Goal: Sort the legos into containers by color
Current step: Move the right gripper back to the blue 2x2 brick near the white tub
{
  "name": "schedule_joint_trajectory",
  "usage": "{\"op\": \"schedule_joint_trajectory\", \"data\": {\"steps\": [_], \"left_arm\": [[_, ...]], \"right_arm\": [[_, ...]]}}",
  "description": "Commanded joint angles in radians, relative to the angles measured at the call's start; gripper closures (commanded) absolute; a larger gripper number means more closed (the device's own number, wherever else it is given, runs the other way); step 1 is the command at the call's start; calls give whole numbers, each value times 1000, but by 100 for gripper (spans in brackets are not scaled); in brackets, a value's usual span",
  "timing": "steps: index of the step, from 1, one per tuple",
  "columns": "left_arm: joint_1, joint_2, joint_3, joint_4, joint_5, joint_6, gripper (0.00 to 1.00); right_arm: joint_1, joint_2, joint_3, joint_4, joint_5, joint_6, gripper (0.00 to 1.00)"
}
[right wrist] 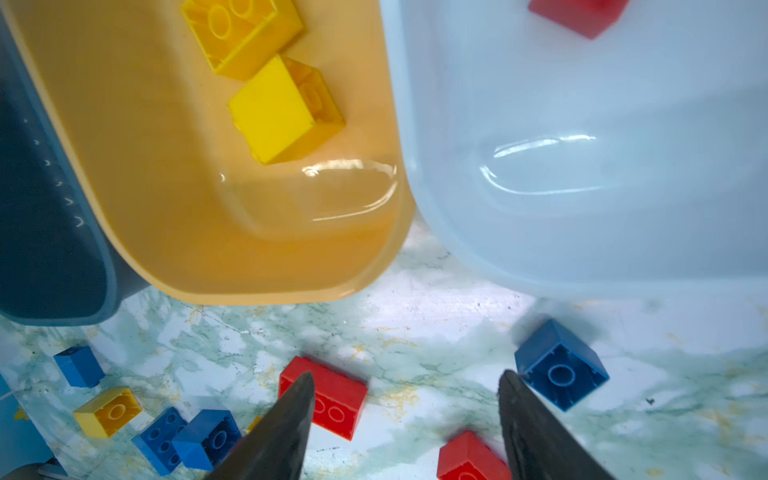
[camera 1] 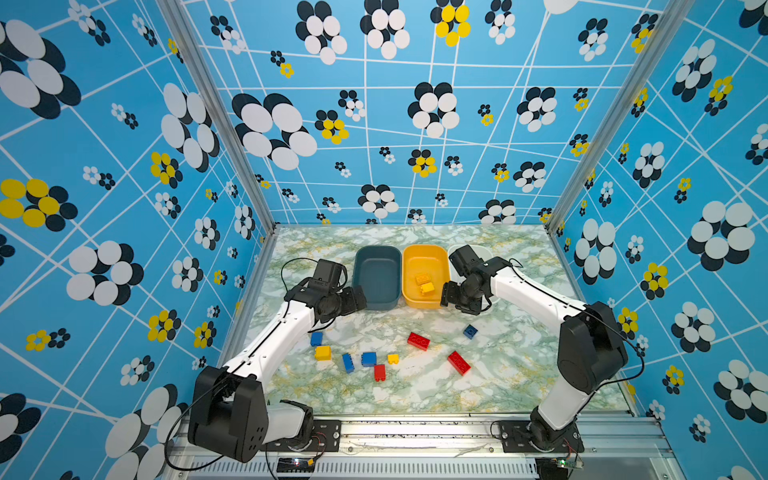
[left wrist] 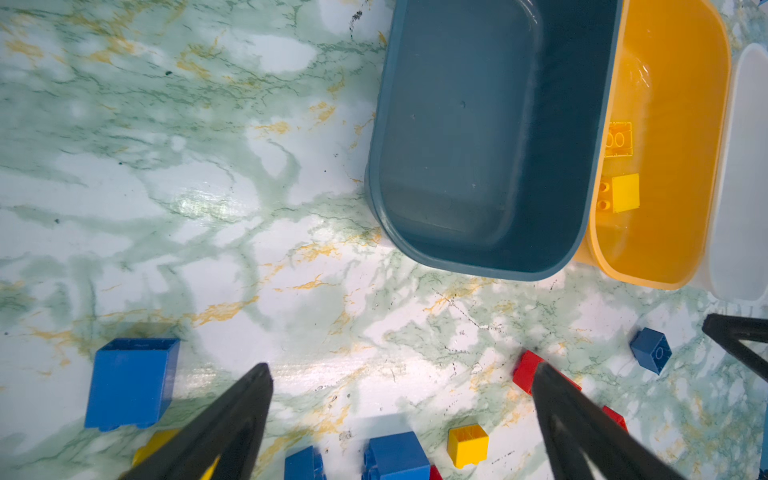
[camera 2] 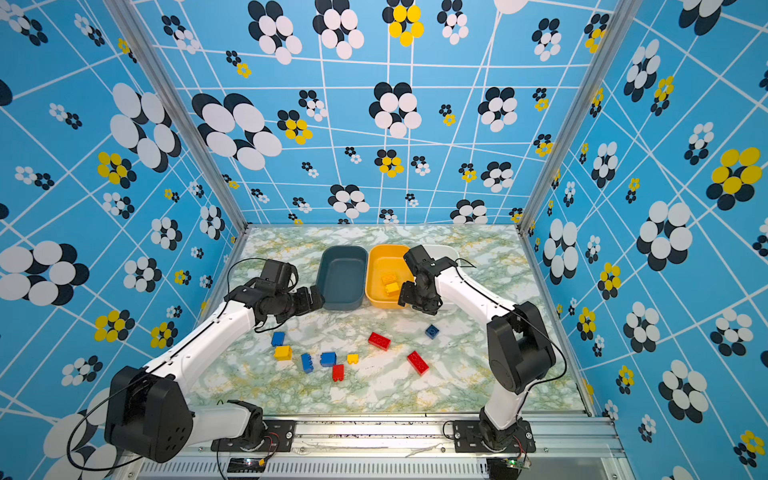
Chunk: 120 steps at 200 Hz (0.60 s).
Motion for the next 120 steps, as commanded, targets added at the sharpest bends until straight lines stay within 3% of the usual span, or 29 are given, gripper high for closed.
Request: {"op": "schedule_joint_trajectory", "data": {"steps": [1, 58, 120], "left_arm": [[7, -2, 8, -23, -8, 11, 1], [7, 7, 18, -29, -5, 22, 1], [15, 10, 22, -33, -5, 33, 1]], "right_arm": [[5, -52, -59, 17, 34, 65, 29], [0, -69, -184, 68, 21, 164, 30], [-20, -78, -215, 38, 32, 202, 30]]}}
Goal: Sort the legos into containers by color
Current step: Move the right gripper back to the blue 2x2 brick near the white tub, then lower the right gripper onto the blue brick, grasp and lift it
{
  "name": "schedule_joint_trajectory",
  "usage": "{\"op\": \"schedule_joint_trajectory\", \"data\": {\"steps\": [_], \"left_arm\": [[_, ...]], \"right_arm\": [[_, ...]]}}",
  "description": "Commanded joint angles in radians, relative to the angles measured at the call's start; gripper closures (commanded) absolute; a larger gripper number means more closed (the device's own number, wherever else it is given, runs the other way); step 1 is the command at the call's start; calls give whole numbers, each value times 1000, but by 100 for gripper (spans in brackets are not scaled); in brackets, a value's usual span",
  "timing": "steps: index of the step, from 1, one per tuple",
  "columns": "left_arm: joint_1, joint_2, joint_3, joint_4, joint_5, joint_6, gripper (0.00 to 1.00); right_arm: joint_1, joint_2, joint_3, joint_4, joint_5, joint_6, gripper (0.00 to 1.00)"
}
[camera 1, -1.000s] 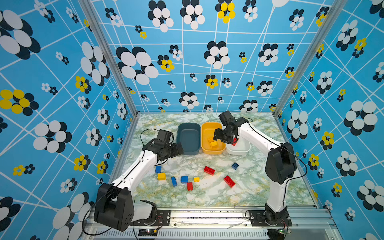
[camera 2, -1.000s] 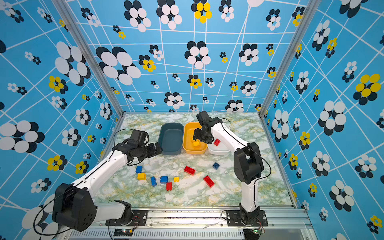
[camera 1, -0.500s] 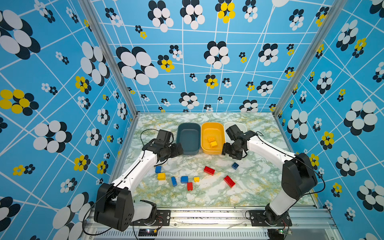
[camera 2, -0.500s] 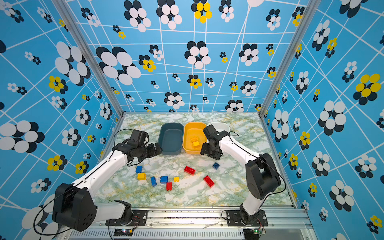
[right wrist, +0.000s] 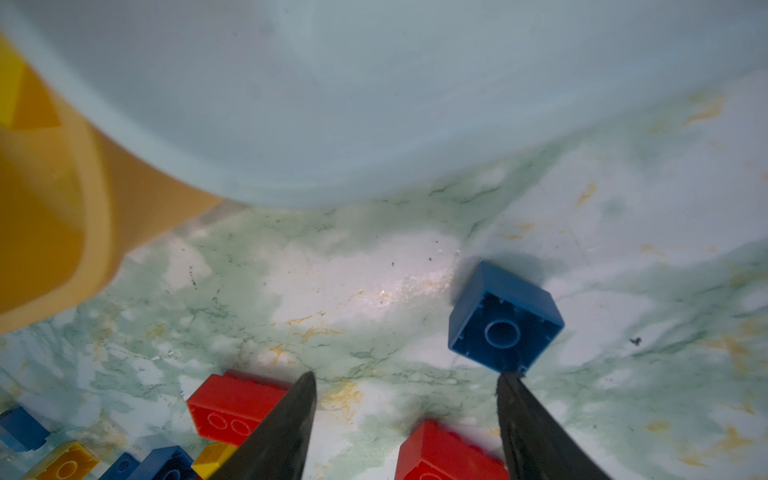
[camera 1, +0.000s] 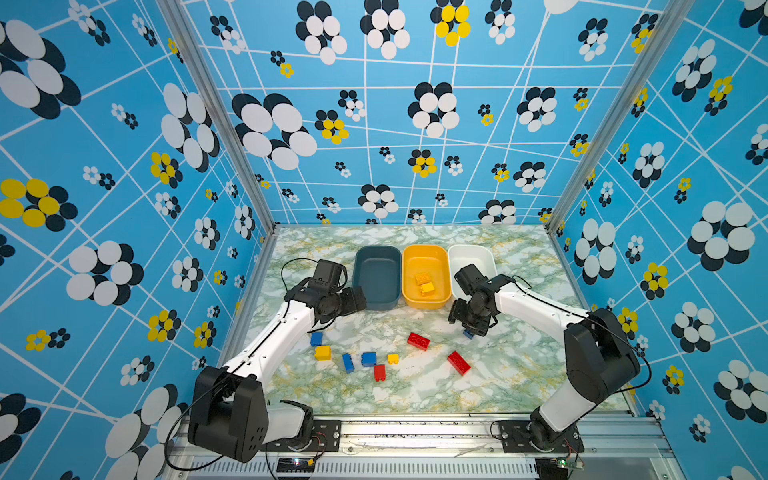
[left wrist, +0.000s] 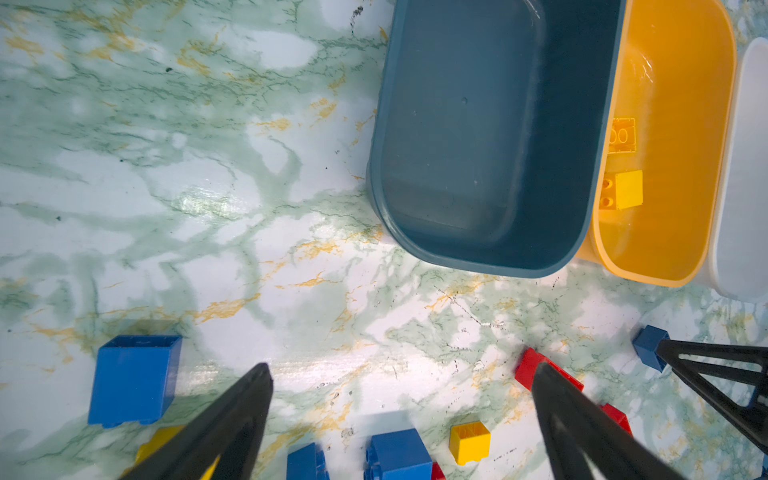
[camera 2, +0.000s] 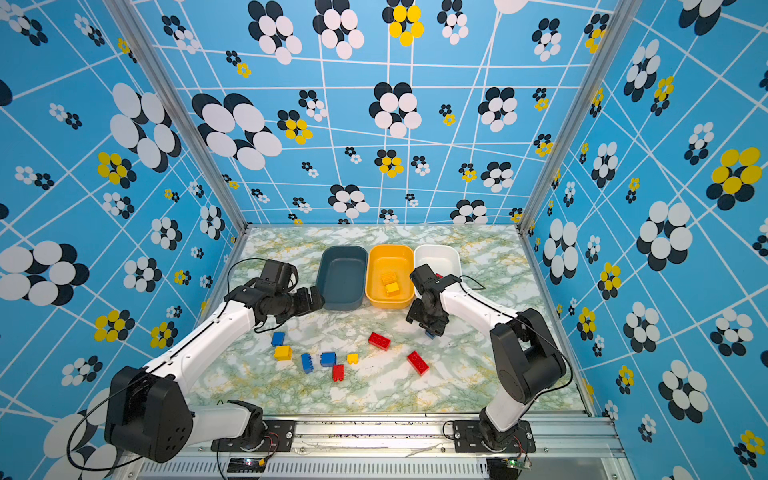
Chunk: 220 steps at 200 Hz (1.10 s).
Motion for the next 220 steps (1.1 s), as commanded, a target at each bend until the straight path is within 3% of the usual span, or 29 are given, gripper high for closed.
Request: {"op": "schedule_joint_trajectory", "data": {"steps": [1, 107, 220], "left_arm": [[14, 10, 22, -26, -6, 27, 1], [28, 43, 37, -14, 12, 29, 1], [35, 39, 40, -22, 8, 34, 1]], "right_arm": [[-14, -23, -14, -21, 18, 32, 30], [-50, -8, -40, -39, 9, 61, 27], [-79, 69, -72, 50, 26, 74, 41]]}}
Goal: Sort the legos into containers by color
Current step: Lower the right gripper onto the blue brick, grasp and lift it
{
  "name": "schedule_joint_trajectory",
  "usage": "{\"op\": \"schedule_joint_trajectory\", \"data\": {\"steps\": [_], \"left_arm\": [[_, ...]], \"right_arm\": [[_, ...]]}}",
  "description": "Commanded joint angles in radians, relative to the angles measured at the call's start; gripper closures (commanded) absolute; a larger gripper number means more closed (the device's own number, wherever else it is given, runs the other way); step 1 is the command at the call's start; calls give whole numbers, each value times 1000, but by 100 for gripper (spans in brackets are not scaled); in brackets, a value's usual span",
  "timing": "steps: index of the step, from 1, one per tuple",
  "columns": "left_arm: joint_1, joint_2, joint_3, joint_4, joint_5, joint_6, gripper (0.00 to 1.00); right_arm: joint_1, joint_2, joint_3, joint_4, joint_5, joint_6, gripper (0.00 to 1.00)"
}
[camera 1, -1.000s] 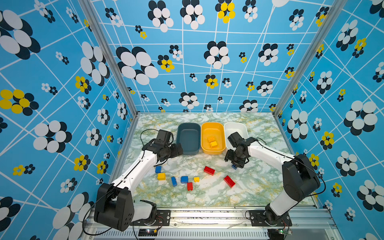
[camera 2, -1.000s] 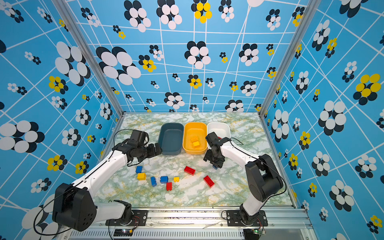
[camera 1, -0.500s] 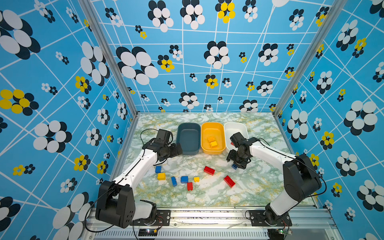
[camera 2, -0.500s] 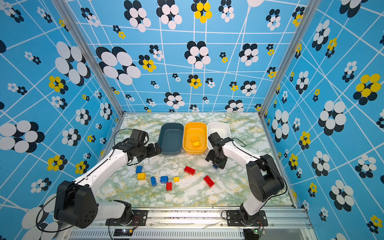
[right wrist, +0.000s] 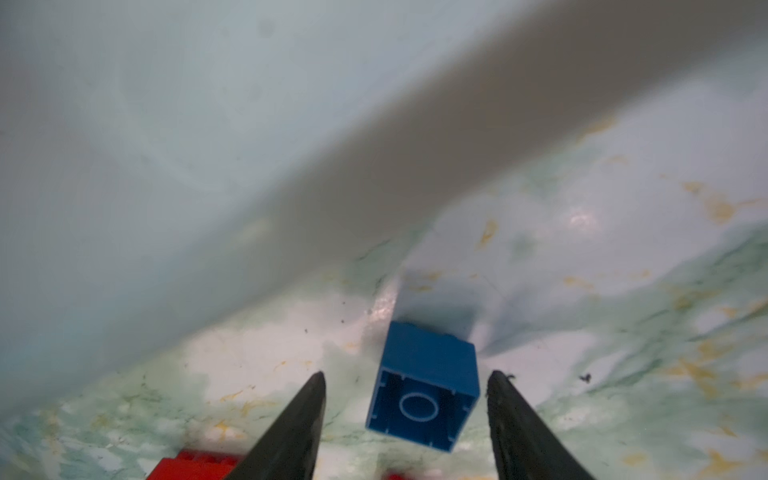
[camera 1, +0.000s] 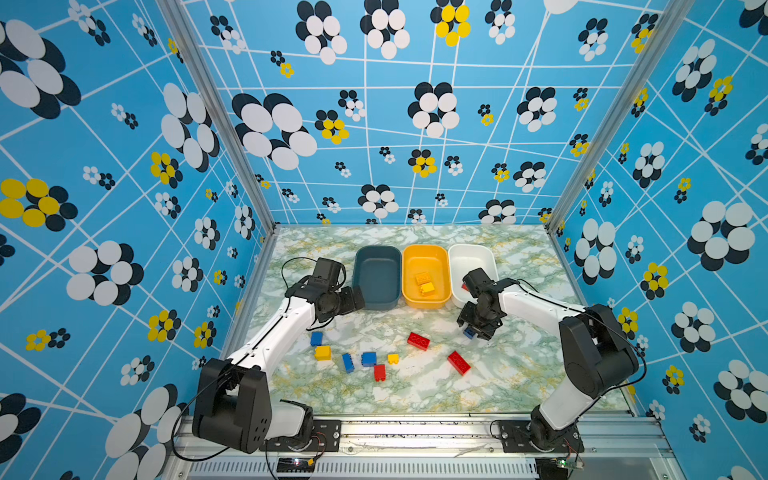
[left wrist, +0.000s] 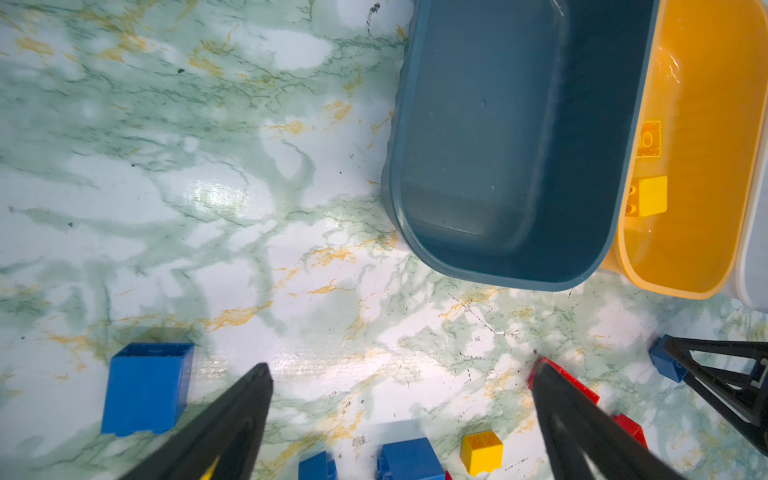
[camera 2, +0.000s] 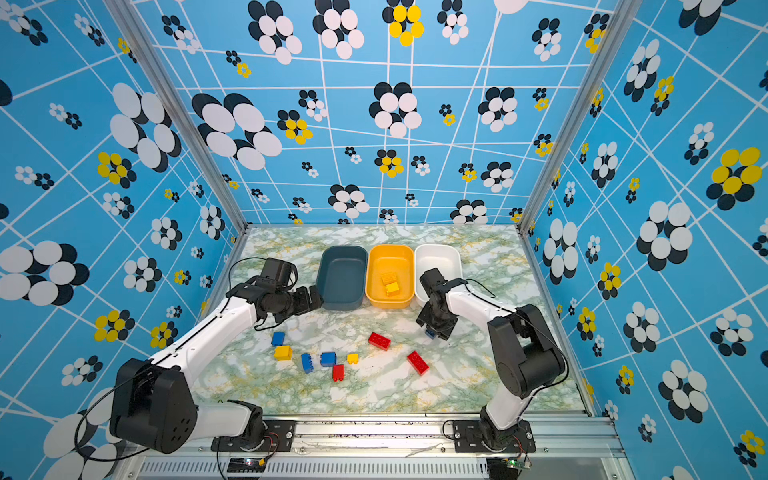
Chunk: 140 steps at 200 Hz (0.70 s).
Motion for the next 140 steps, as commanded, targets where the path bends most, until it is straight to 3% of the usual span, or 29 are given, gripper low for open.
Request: {"op": "schedule_joint_trajectory", "data": {"steps": [1, 84, 140], "left_arm": [[10, -1, 28, -21, 8, 14, 1], [14, -42, 0, -26, -2, 4, 1], [14, -63, -18, -16, 1, -8, 1]], "right_arm": [[-4, 35, -2, -2, 11, 11, 41], [13, 46, 0, 14, -5, -2, 69], [52, -1, 67, -48, 15, -37, 74]]}}
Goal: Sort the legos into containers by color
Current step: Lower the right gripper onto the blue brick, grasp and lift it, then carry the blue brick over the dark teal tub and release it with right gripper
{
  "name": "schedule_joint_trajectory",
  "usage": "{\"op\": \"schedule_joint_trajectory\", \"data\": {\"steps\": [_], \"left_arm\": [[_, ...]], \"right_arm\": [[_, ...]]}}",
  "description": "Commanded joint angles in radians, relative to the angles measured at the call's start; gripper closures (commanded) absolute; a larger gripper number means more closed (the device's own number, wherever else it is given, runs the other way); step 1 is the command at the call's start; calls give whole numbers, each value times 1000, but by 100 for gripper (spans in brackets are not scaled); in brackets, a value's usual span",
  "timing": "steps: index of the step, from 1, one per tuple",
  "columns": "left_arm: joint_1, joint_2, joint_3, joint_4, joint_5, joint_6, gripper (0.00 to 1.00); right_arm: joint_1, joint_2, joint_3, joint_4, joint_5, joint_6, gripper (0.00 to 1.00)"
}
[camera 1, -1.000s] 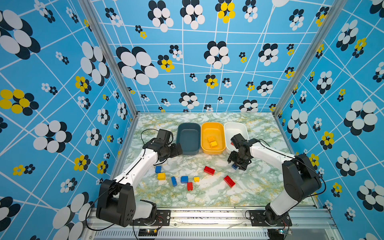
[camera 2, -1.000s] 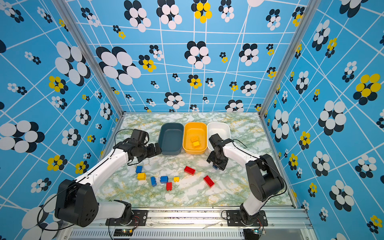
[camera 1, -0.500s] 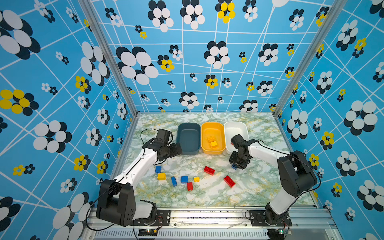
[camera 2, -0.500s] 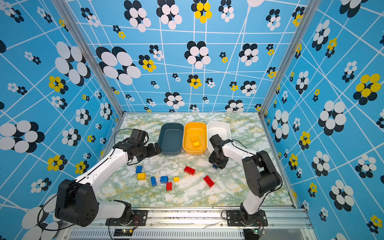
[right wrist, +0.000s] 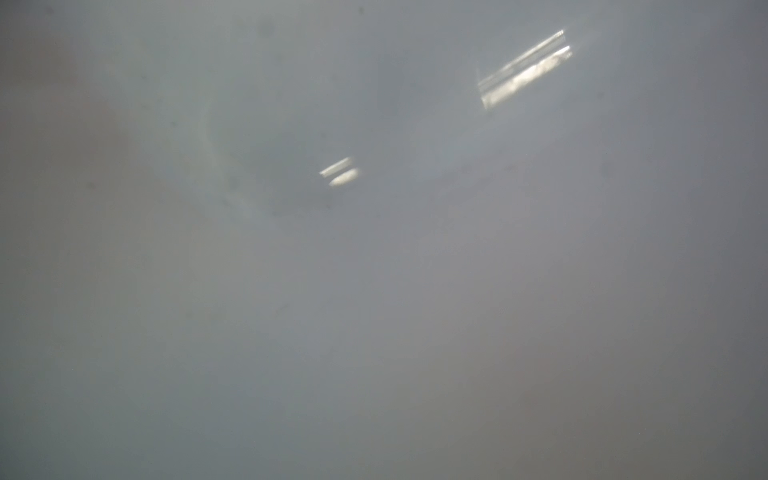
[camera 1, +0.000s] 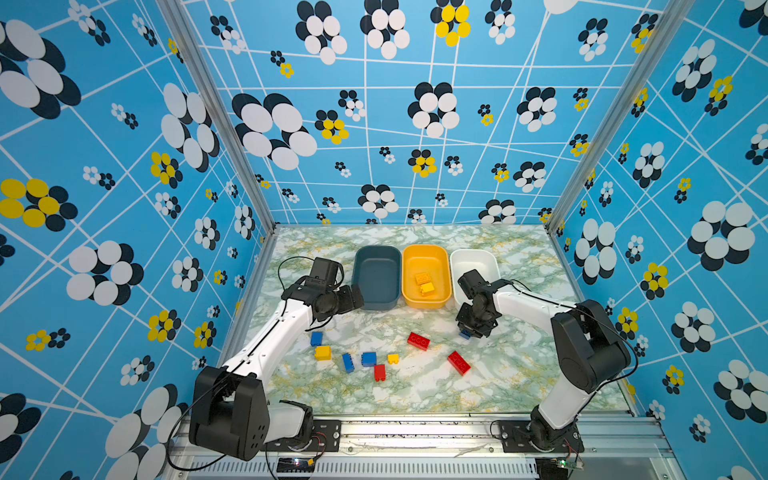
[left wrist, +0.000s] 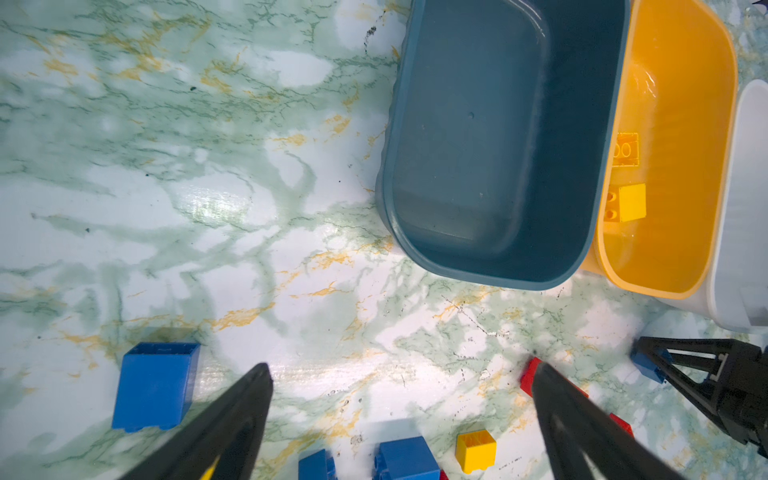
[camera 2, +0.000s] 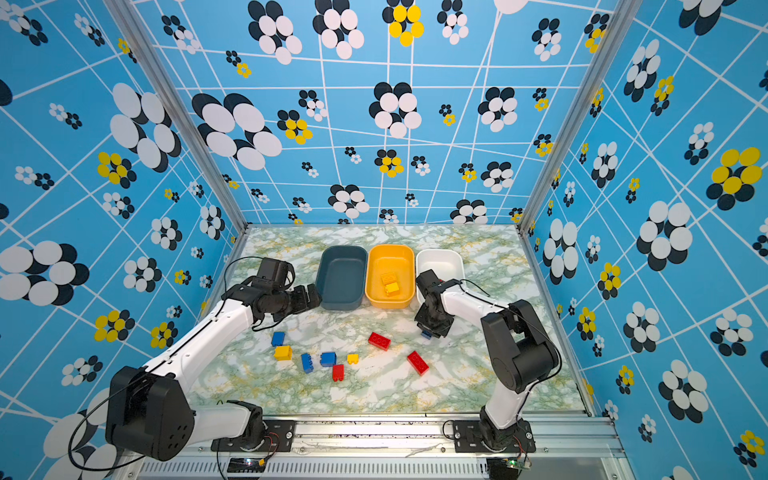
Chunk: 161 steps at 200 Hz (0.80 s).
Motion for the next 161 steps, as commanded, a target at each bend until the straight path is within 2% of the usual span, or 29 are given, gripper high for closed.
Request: {"op": "schedule_joint_trajectory", "data": {"steps": [1, 86, 161], "left_arm": [[9, -27, -19, -14, 1, -7, 1], [8, -68, -54, -5, 0, -20, 1], [8, -113, -82, -17, -21, -25, 1]], "right_arm": [[20, -38, 55, -63, 8, -26, 74], [123, -33, 288, -138, 7, -147, 76], [223, 157, 629, -164, -10, -299, 76]]}}
